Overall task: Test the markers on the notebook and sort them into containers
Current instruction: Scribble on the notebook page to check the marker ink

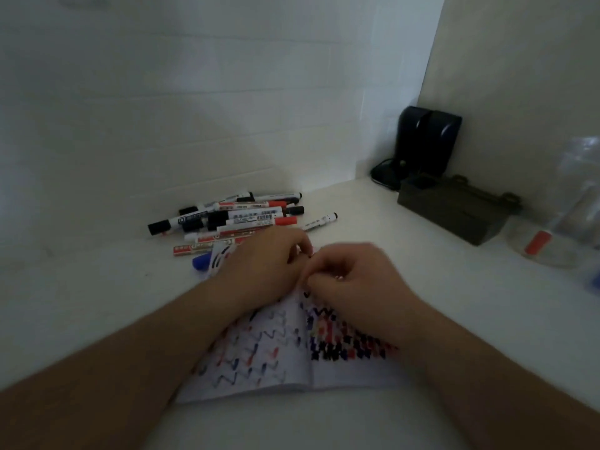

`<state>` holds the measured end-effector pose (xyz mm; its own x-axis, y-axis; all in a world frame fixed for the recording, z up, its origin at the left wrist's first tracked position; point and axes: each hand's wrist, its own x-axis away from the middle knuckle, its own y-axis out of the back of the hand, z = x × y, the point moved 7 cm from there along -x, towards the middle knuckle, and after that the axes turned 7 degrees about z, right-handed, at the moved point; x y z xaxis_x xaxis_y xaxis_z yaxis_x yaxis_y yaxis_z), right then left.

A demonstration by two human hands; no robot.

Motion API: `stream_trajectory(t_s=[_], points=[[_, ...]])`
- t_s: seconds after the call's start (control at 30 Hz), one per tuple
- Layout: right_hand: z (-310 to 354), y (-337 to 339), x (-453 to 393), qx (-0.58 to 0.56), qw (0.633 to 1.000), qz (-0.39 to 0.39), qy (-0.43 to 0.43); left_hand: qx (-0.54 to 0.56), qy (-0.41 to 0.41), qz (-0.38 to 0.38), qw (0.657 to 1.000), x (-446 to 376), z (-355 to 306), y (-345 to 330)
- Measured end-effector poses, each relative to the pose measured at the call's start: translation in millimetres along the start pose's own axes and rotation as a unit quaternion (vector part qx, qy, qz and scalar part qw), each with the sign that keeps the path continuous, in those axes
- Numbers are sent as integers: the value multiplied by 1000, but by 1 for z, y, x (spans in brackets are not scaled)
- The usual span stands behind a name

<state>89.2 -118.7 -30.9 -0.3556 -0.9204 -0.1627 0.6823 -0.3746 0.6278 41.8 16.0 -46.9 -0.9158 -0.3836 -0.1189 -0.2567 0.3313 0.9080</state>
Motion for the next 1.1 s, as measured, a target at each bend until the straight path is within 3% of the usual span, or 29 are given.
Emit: stream_trajectory(t_s=[0.07, 0.17, 0.27, 0.33, 0.43, 0.57, 0.63, 0.7, 0.73, 0.8, 0.83, 0.9, 0.97, 1.0, 1.1], points=[[-11, 27, -8, -35, 996, -73, -36, -11, -26, -8, 1000, 6, -1, -4], [-25, 48, -45, 53, 987, -140, -54, -2, -40, -5, 999, 5, -1, -5], [-44, 35, -95, 234, 969, -36, -69, 7, -51, -6, 999, 6, -4, -5], [-55, 20, -113, 365, 923, 46, -112, 31, -51, -21, 998, 8, -3, -2], [-53, 19, -119, 446, 883, 56, -136, 21, -53, -67, 996, 9, -2, 2], [-24, 36, -90, 558, 829, -19, -22, 2, -34, -146, 989, 10, 5, 4], [-6, 43, -65, 557, 826, -58, 61, -44, -57, -170, 983, 13, -1, 7], [-1, 46, -43, 506, 853, -54, 112, -112, -109, -166, 974, 13, -14, 7], [-5, 48, -35, 445, 888, -39, 105, -139, -142, -164, 966, 14, -22, 7], [-14, 58, -20, 212, 973, -76, 46, -151, -217, -163, 950, 17, -37, 5], [-22, 64, -10, 75, 990, -119, 17, -139, -253, -161, 944, 19, -45, 2], [-36, 62, 8, -173, 973, -154, -19, -97, -284, -143, 943, 22, -55, -2], [-42, 39, 17, -367, 925, -90, -44, -44, -273, -98, 956, 23, -61, -4], [-39, 29, 18, -408, 910, -58, -44, -19, -272, -74, 959, 23, -63, -5], [-36, 20, 17, -351, 934, -51, -31, 28, -269, -19, 962, 27, -70, -9]])
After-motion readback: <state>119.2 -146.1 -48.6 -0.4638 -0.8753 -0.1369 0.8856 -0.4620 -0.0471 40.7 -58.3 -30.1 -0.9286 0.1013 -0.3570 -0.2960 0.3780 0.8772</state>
